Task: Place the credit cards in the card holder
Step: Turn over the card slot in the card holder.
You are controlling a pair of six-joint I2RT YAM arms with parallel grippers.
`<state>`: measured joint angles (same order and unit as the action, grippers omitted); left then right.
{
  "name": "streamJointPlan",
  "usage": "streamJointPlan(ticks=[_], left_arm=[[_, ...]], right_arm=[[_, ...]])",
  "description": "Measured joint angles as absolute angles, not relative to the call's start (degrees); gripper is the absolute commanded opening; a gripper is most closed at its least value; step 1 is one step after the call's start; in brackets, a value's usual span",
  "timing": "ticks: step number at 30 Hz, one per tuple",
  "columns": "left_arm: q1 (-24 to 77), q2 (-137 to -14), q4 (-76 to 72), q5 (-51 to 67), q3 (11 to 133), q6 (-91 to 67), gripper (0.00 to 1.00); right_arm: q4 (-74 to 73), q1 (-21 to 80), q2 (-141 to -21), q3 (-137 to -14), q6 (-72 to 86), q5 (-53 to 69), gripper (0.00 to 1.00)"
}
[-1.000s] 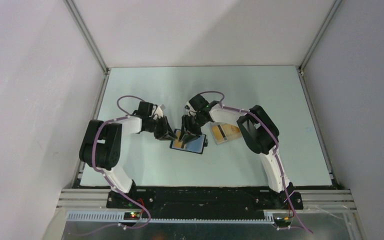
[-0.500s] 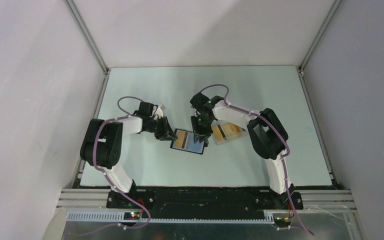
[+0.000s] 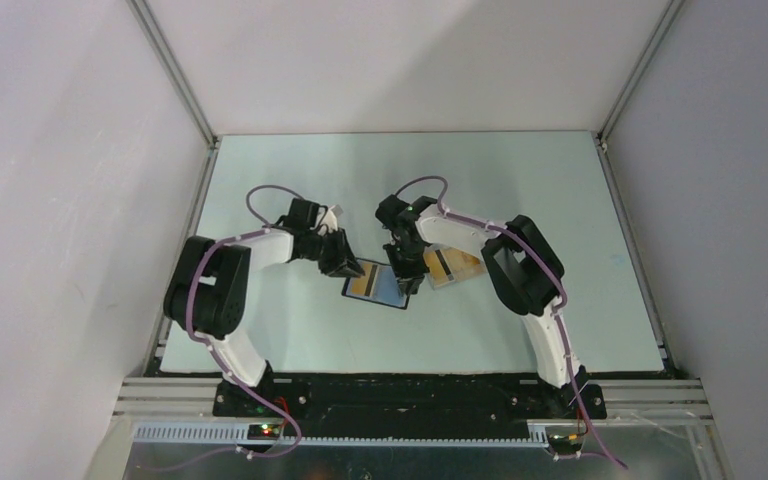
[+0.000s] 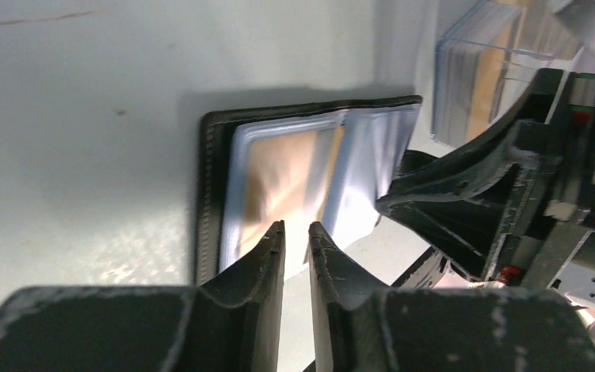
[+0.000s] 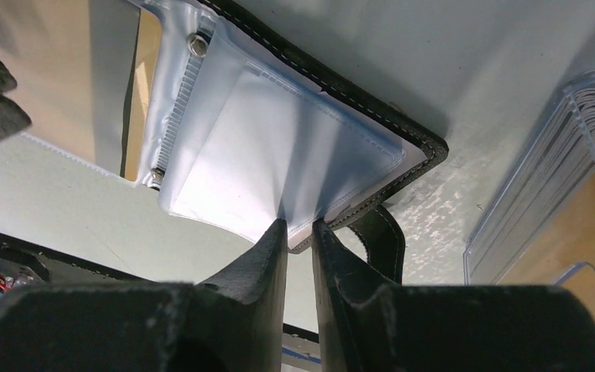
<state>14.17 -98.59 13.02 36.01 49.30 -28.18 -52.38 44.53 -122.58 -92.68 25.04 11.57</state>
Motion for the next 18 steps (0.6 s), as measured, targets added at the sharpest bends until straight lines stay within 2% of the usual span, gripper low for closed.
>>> streamJointPlan(ticks=[9,14,18], left_arm=[[15.7,-98.6,13.0,36.9,52.4,-29.6,0.24],[15.6,-97.8,13.1,37.0,52.3,-29.5,0.33],[15.0,-95.4,13.1,36.3,50.5,-29.5,0.39]], right_arm=[[-54.9,44.5,-124.3,-95.0,24.3,12.3,0.20],[-55.1,44.4,-124.4,-95.1,24.3,12.9,0.22],[-54.9,44.4,-124.4,-95.1,24.0,13.6,0.29]])
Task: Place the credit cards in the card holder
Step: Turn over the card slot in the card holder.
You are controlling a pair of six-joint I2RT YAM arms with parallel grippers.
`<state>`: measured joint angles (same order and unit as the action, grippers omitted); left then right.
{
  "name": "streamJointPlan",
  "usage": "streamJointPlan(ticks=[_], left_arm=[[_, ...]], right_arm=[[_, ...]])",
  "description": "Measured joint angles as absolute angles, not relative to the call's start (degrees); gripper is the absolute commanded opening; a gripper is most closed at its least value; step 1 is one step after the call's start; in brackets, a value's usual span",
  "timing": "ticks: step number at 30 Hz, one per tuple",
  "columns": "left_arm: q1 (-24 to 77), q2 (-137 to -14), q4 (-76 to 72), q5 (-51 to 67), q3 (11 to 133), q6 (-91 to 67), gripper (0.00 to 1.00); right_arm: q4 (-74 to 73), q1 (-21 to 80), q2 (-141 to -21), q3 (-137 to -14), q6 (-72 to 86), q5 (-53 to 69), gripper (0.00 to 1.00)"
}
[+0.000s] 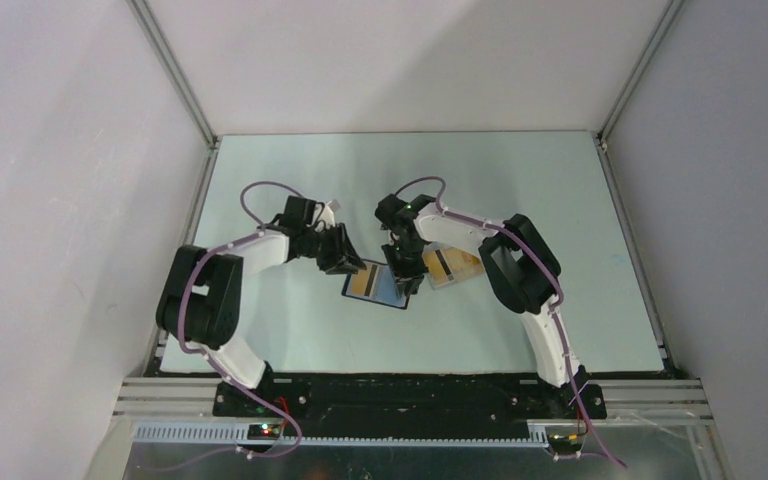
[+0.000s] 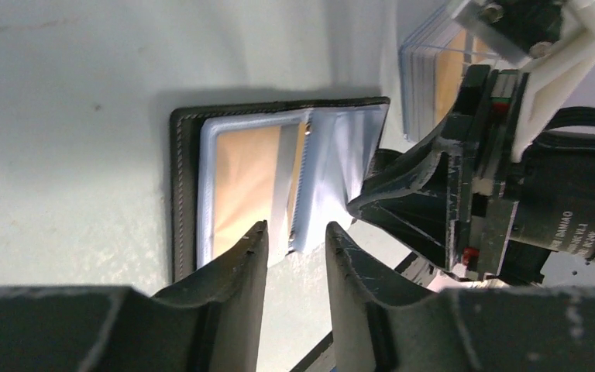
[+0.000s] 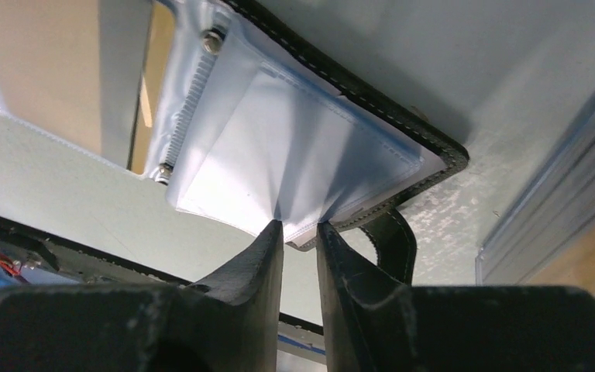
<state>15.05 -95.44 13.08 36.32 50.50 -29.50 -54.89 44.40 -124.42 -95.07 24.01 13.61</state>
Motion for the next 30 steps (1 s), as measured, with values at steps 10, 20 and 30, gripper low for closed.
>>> streamJointPlan(ticks=[10,20,30], left_arm=[[9.5,-90.8,13.7,35.7,44.2,-29.3,0.39],[7.9,-90.3,13.9,36.1,43.7,-28.5,0.36],[7.9,-90.9,13.9,32.6,42.9,-28.5,0.35]], right_arm=[[-48.0,42.2,-121.8,-95.2,25.8,21.4,0.55],[-37.8,38.4,-121.3,-95.4,32.9,30.5,0.54],[-46.9,41.6,-117.0,-99.0,31.1,17.9,0.57]])
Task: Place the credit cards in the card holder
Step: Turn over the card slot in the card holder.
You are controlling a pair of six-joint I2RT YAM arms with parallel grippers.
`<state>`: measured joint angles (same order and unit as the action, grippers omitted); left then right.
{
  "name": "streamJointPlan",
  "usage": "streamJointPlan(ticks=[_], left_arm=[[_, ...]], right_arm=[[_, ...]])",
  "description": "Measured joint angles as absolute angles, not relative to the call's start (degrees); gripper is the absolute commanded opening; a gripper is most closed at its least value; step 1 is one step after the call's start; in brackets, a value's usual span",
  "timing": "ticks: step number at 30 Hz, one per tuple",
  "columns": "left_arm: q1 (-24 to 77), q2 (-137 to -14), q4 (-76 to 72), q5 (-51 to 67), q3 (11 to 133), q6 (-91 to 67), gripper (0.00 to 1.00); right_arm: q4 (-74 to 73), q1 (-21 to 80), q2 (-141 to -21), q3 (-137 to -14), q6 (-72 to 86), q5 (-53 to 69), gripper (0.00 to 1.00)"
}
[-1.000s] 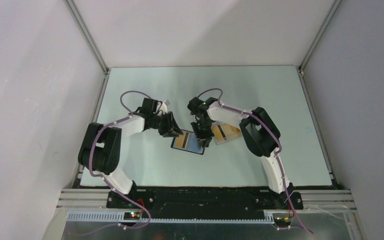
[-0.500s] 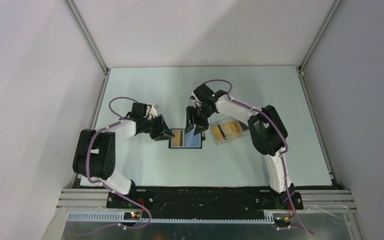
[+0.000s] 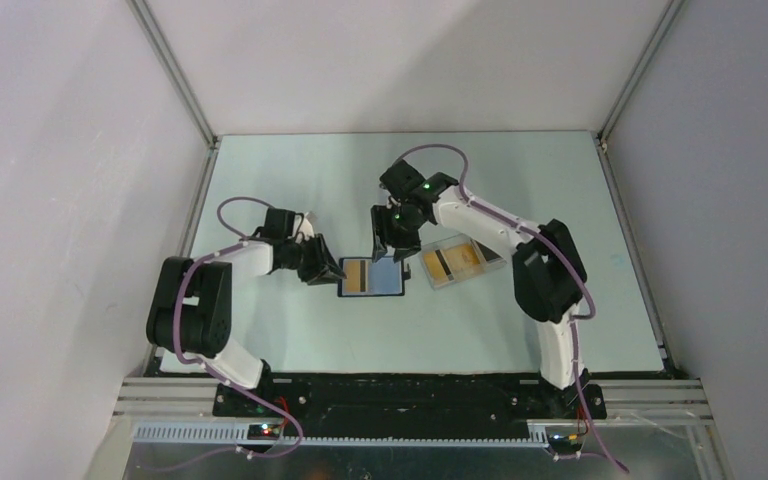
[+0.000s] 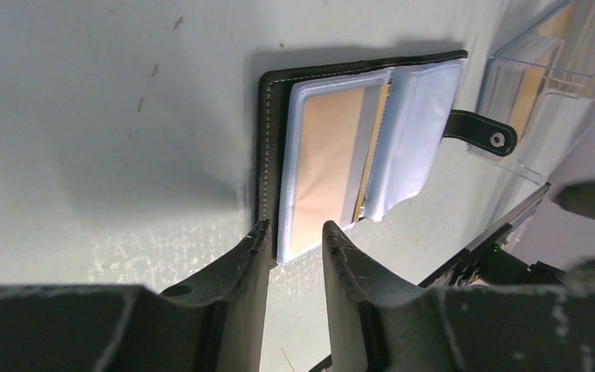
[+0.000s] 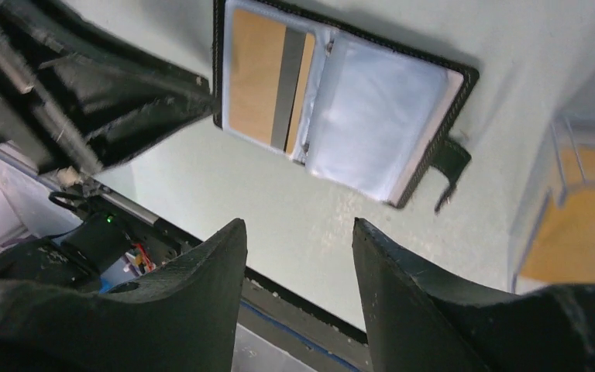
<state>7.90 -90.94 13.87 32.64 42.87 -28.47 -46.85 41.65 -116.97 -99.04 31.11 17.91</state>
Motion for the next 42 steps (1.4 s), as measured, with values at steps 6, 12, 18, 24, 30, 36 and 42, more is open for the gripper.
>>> streamJointPlan(ticks=[6,12,18,24,30,36,42], left_arm=[[7.9,-91.0,14.0,31.0,42.5,-28.5,0.32],[7.9,-91.7,14.0,30.0,42.5,-28.5,0.29],[7.7,-91.8,14.0,28.7,42.5,-28.5,0.27],[7.5,-91.8,14.0,28.6,42.4,-28.6,0.27],[7.5,-91.8,14.0,28.6,42.4,-28.6,0.26],[7.5,-91.9,13.9,28.8,42.4,-28.9,0.25],[7.4,-92.5,13.3,29.3,42.4,-29.5,0.24]], right_arm=[[-48.3,42.8,-108.6,-97.8,30.1,11.9,0.57],[-42.7,39.9,-108.0,-95.8,32.4,20.3,0.48],[-38.0,40.5,-118.1,-95.9,35.3,26.6,0.45],[-37.8,42.3,-126.3,-98.4,36.4,28.4,0.46],[-37.0,42.9,-129.2,-99.2,37.1,29.4,0.44],[-36.3,43.0,-131.0,-100.2,37.9,30.3,0.42],[-32.1,43.0,-131.6,-99.3,40.0,32.8,0.37]])
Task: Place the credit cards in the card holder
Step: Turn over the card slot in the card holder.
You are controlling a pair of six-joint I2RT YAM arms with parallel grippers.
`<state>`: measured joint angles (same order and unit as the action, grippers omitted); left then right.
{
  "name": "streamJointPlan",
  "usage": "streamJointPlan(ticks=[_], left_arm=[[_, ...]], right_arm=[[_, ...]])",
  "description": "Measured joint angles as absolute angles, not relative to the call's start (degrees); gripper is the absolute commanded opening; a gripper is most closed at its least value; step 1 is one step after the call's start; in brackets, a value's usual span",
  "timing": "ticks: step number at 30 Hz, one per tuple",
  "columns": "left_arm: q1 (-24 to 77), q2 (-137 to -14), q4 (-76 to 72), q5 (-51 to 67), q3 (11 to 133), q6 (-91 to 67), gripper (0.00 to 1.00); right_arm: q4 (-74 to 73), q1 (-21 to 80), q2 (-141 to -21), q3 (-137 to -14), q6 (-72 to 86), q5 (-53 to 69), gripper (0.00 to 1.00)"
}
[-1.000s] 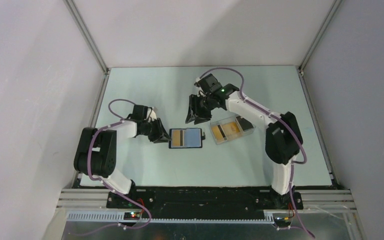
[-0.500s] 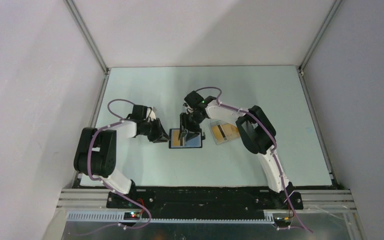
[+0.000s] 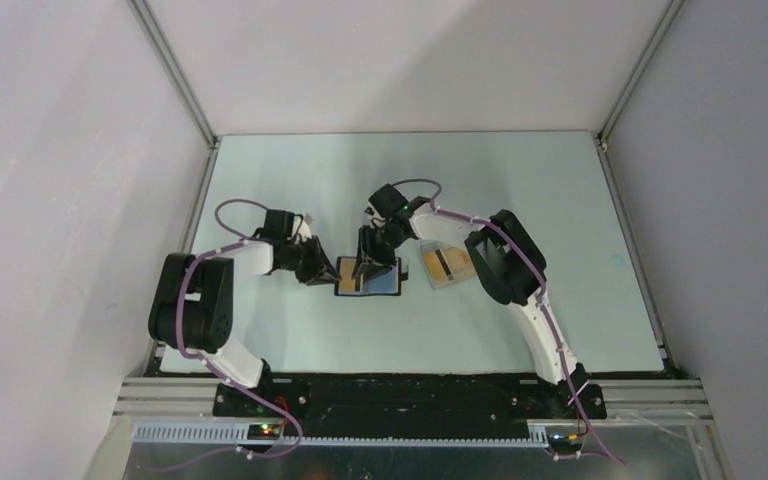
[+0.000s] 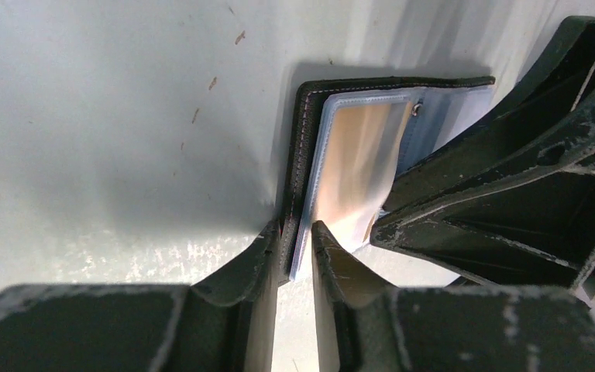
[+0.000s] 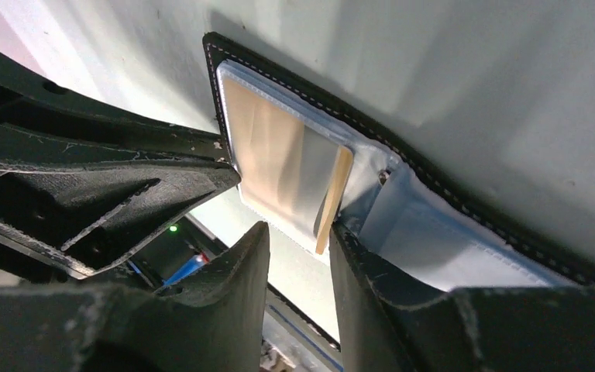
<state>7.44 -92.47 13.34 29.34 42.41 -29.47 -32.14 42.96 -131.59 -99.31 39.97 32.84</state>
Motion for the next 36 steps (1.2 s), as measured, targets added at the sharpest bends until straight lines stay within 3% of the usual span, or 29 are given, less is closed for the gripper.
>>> streamJointPlan(ticks=[5,9,16,23,26,32,36], left_arm=[[7.0,-92.6,12.6,29.9,42.4,-29.6,0.24],[6.7,-92.6,12.3,30.0,42.3,-29.6,0.24],[6.3,-92.6,11.3,30.3,41.9,-29.6,0.23],[5.9,-92.6,10.8,30.4,41.8,-29.5,0.24],[5.8,-92.6,10.4,30.6,41.6,-29.5,0.22],[5.7,-92.1,9.5,30.6,40.7,-29.5,0.02],[5.7,-91.5,9.3,30.8,40.4,-29.6,0.00]], right_arm=[[-27.4,41.8,-131.6,-96.4,43.6,36.7,0.35],[-22.5,41.2,-131.4,-93.5,46.2,38.9,0.24],[-13.7,39.9,-131.1,-88.4,51.7,43.0,0.17],[-8.3,39.9,-131.1,-86.5,54.7,43.3,0.04],[-5.1,39.8,-130.8,-84.9,56.1,43.7,0.05],[-0.3,39.8,-129.1,-81.5,57.5,42.7,0.15],[0.6,39.8,-127.7,-80.4,57.3,41.3,0.24]])
